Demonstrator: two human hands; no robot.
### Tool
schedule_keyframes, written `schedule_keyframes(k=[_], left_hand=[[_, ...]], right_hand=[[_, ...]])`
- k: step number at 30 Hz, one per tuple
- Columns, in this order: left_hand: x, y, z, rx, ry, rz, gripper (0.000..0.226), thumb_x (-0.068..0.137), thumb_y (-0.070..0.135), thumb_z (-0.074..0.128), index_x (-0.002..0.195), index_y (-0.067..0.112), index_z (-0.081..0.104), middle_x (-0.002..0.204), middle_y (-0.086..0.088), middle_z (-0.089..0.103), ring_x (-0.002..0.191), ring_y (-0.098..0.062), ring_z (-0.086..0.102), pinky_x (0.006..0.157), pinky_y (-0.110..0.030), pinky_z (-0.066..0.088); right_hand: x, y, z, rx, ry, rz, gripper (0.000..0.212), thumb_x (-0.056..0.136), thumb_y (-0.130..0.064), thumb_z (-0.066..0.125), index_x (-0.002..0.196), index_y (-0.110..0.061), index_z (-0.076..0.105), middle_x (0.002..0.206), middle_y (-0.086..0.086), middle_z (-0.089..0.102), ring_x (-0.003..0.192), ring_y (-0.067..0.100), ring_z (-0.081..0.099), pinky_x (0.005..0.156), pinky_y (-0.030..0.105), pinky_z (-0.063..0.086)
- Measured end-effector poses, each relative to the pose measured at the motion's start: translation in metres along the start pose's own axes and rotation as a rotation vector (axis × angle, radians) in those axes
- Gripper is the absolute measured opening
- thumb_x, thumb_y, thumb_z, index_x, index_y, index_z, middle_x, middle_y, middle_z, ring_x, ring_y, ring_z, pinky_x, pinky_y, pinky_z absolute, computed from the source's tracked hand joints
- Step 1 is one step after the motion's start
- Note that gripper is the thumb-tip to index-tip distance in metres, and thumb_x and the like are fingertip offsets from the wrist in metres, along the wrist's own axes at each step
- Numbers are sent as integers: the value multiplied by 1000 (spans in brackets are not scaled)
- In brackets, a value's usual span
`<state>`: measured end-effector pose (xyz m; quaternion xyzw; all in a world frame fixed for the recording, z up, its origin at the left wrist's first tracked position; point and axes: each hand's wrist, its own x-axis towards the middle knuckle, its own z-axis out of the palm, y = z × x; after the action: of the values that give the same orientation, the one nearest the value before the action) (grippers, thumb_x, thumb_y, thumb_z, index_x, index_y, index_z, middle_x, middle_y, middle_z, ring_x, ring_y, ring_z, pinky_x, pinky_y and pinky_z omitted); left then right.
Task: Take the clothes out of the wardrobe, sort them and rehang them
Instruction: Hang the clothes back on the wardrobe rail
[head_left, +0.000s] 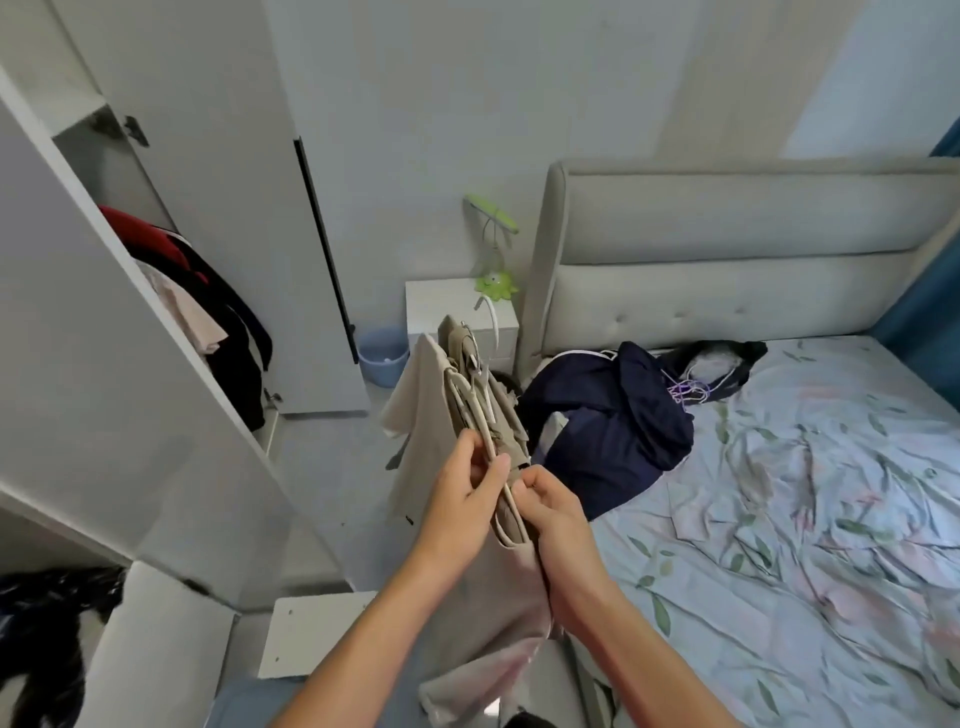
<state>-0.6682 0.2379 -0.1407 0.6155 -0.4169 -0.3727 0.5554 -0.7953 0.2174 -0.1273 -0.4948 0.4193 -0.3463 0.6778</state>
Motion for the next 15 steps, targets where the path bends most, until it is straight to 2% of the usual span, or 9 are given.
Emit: schedule_keyframes(k=[4,6,8,12,15], left_hand=[[52,-14,-29,-11,87,-74,10,107,15,56,98,11,56,75,3,60,72,-14,59,69,-33,52],[84,-22,-48,-44,189,-125,12,109,13,53,98,10,56,81,0,60,77,-16,61,68,-31,54],[112,-28,-68,-67,306,-186,14,110,14,51,99,10,57,88,-1,59,79,-18,62,63,-30,55],[146,-32,-101,-83,465,-264,18,110,23,50,106,7,58,86,-8,56,66,-17,64,51,-28,54],[170,-28,-118,-59,567,-276,21,111,23,48,107,4,56,91,-12,56,63,-19,63,52,-30,57]], right_hand=[[68,5,15,-86,-76,22,22,107,-14,53,87,-6,56,74,1,54,71,13,49,68,28,42],[111,2,16,-184,-93,13,25,109,-20,51,87,-12,59,75,-7,57,71,5,51,70,23,43],[154,-6,16,-293,-128,-21,25,110,-22,49,90,-10,60,78,-7,57,70,-1,50,68,17,42],[218,-22,20,-418,-265,-107,28,110,-25,48,84,-16,49,74,-7,42,68,2,39,63,18,36],[268,-34,31,-441,-359,-152,29,110,-23,49,82,-17,44,67,-13,34,61,2,33,57,18,33]])
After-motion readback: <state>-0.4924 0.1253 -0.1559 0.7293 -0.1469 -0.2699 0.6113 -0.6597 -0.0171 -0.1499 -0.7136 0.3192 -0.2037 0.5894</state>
